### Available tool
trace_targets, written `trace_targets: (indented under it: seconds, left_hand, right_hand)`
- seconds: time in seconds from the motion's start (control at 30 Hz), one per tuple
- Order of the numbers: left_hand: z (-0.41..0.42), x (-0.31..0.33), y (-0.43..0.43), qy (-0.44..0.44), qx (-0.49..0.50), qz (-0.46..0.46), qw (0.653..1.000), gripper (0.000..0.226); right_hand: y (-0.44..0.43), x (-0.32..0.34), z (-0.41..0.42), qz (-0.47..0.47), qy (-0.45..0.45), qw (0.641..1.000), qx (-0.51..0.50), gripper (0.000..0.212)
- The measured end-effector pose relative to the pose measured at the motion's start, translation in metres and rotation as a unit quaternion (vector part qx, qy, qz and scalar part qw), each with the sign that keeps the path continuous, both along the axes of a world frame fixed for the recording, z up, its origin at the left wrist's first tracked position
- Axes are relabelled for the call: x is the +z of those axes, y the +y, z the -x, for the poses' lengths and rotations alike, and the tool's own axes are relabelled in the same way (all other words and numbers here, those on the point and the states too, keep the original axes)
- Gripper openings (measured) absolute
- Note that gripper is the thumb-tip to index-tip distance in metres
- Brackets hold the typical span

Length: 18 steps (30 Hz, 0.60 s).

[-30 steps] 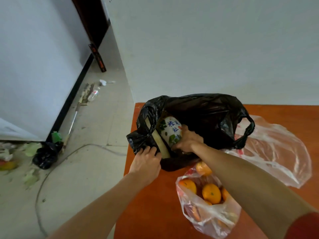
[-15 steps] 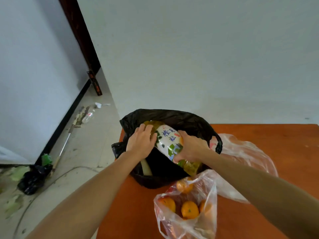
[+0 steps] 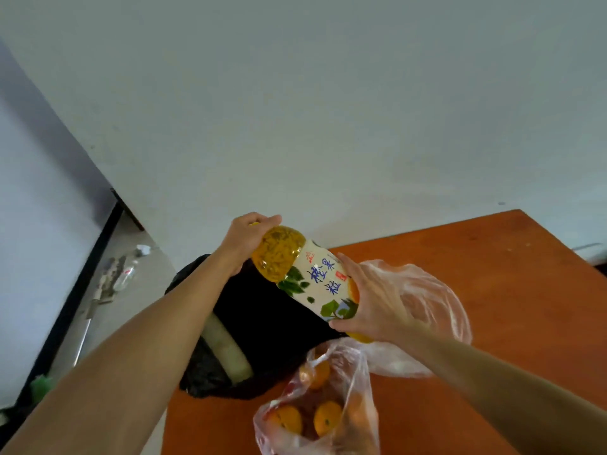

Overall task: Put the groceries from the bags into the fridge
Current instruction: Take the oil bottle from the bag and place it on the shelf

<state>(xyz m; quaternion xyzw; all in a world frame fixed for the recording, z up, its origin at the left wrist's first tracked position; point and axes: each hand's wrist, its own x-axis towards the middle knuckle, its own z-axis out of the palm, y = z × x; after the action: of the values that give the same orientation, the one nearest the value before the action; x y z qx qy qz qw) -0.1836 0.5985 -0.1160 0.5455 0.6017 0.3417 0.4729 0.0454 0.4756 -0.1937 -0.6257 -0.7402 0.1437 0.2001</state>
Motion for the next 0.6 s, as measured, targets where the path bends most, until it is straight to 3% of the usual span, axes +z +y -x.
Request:
trace_targets:
  seconds: [0.23,0.4,0.5,0.6]
  left_hand:
    - [-0.04,0.044,-0.027,0.074,-0.011,-0.232,0.97,0.017]
    - [-0.046,0.07,-0.057,-0.017,0.034,-0.294,0.955,0.023]
    - [-0.047,0.076,-0.078,0.007,-0.027,-0.368,0.929,0.019]
    - [-0.049,0.073,-0.093,0.085,-0.093,-0.445,0.887,0.018]
  right_hand:
    - [-0.007,-0.008,0.007,-0.022,0.111,0.993,-0.034,0.125]
    - [-0.03,-0.002,0.018,-0.083,0.146,0.983,-0.068,0.117]
    - [-0.051,-0.004,0.026,-0.128,0.158,0.974,-0.102,0.117]
    - [-0.08,0.0,0.032,-0.157,0.153,0.966,-0.138,0.114]
